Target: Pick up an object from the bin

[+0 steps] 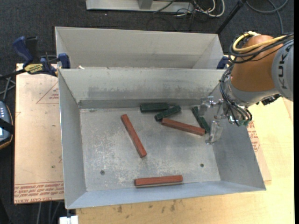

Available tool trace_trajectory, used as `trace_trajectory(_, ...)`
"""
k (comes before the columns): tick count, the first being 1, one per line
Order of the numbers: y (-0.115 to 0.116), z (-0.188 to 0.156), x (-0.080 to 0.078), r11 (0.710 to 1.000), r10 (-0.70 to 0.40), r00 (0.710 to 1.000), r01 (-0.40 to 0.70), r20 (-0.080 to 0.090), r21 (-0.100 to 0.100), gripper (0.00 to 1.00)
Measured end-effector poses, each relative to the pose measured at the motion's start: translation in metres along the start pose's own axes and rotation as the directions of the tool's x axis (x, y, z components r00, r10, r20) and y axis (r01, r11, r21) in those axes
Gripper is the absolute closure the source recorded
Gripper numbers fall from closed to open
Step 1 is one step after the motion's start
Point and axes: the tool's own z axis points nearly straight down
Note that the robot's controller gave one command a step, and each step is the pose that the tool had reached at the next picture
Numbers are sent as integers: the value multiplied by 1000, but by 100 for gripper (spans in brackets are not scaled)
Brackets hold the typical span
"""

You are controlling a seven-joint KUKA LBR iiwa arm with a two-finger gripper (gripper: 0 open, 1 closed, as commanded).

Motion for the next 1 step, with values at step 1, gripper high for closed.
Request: trace_trajectory(1,0,-4,-2,1000,-2,1000,2,7,1,0)
